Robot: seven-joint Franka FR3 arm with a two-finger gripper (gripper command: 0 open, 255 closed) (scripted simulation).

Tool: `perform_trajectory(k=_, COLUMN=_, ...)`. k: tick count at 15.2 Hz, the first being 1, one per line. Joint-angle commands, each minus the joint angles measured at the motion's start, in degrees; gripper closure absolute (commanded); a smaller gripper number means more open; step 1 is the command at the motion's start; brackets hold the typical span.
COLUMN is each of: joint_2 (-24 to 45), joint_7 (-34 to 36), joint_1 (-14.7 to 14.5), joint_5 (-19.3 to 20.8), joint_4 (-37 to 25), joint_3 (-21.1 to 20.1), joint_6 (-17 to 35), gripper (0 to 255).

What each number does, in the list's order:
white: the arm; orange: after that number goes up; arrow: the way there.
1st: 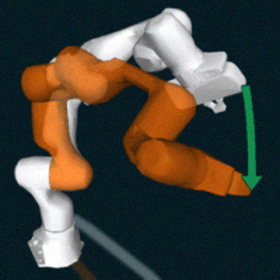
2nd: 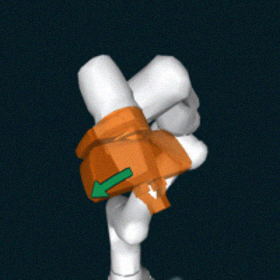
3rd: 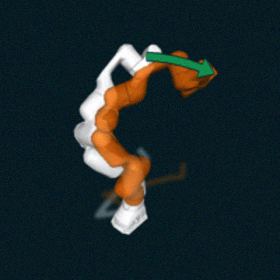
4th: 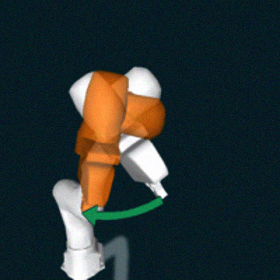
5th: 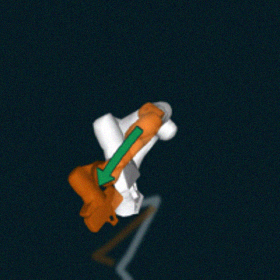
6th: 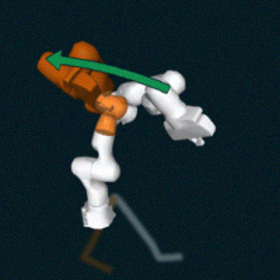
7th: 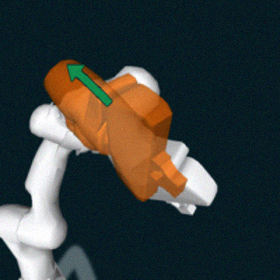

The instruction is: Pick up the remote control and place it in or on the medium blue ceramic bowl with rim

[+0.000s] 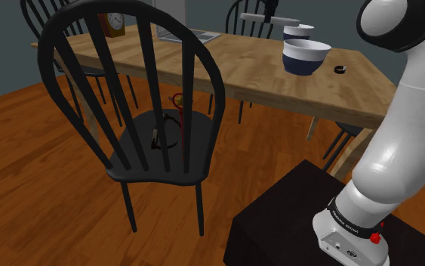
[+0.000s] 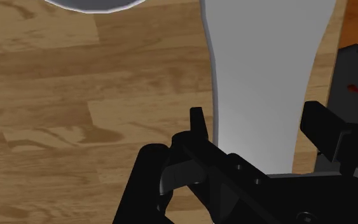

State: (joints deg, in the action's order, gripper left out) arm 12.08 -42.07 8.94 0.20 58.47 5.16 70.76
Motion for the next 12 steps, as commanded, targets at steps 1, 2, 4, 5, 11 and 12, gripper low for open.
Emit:
perform_trajectory(k=1, joint_2=-0.99, joint_7=-2.76, joint_1=1.73, joint_5=-0.15, joint_4=1.15, joint_3=1.0, joint_6=0.24, gripper=255)
perform_trajectory(k=2, joint_2=-1.67, joint_7=-4.09, joint_1=2.54, joint_5=-0.18, joint_4=2.09, joint_3=1.52, joint_6=0.52, gripper=255)
perform_trajectory(k=4, joint_2=-2.76, joint_7=-6.79, joint_1=4.18, joint_5=-0.25, joint_4=3.57, joint_3=2.6, joint_6=0.96, gripper=255)
perform_trajectory(k=5, joint_2=-3.18, joint_7=-8.15, joint_1=4.99, joint_5=-0.3, joint_4=4.13, joint_3=3.17, joint_6=1.12, gripper=255)
perform_trajectory(k=11, joint_2=-3.93, joint_7=-16.57, joint_1=10.12, joint_5=-0.78, joint_4=5.06, joint_3=6.62, joint_6=1.39, gripper=255)
perform_trajectory(k=12, joint_2=-3.76, joint_7=-18.01, joint_1=11.01, joint_5=-0.92, joint_4=4.83, joint_3=7.23, joint_6=1.33, gripper=255)
